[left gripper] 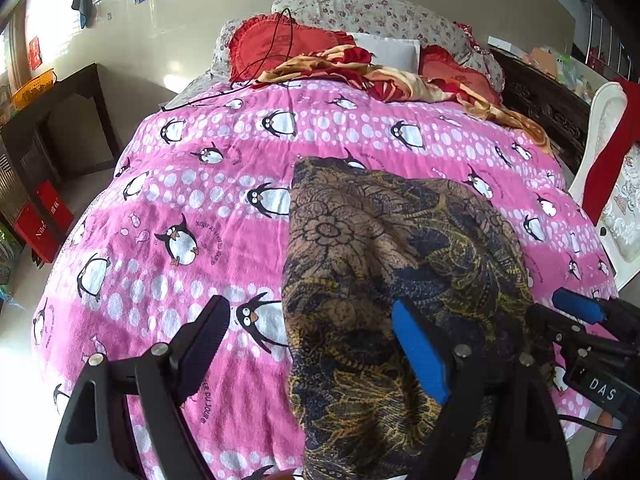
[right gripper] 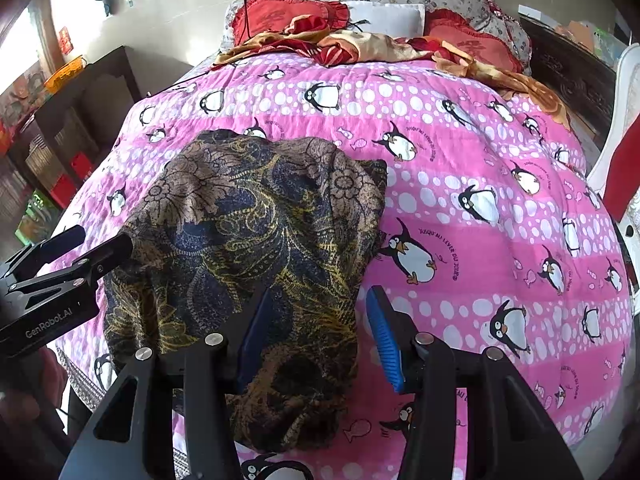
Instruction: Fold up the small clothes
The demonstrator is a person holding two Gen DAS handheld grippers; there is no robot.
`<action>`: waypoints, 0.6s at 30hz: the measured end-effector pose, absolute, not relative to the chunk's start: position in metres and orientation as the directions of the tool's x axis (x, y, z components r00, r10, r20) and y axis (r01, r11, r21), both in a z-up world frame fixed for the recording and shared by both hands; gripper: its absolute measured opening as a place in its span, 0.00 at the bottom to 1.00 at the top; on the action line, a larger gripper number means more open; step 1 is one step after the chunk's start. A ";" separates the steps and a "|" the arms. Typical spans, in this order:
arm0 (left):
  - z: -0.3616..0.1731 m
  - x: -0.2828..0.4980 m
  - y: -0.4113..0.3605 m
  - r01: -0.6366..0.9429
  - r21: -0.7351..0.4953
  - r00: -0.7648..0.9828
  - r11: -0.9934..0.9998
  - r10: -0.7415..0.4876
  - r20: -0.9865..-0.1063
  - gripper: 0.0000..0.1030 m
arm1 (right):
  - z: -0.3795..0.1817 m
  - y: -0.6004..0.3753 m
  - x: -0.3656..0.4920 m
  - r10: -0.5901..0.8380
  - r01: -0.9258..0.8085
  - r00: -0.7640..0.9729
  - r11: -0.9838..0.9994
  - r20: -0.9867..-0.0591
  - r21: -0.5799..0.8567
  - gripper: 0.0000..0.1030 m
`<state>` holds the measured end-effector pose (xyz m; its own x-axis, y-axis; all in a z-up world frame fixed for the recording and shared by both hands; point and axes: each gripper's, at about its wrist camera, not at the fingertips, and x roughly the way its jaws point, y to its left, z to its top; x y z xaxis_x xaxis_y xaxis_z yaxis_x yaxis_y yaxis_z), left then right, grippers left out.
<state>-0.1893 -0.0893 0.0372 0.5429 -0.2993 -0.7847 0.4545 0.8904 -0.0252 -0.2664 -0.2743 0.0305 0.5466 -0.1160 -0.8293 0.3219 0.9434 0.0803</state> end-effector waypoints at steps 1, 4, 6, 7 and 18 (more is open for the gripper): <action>0.037 -0.189 -0.089 0.455 -0.024 0.542 0.890 -0.299 -0.785 0.84 | 0.030 -0.274 -0.266 -0.115 0.322 0.545 0.943 -0.830 0.081 0.49; 0.036 -0.189 -0.090 0.456 -0.022 0.541 0.889 -0.297 -0.787 0.84 | 0.030 -0.274 -0.266 -0.116 0.323 0.546 0.943 -0.830 0.081 0.49; 0.035 -0.189 -0.090 0.457 -0.020 0.543 0.889 -0.296 -0.785 0.84 | 0.030 -0.273 -0.265 -0.115 0.323 0.547 0.943 -0.829 0.082 0.49; 0.035 -0.189 -0.090 0.456 -0.019 0.545 0.890 -0.296 -0.785 0.84 | 0.029 -0.273 -0.265 -0.115 0.323 0.546 0.943 -0.830 0.082 0.49; 0.033 -0.188 -0.089 0.452 -0.023 0.541 0.892 -0.295 -0.787 0.84 | 0.028 -0.270 -0.263 -0.111 0.318 0.541 0.945 -0.834 0.080 0.49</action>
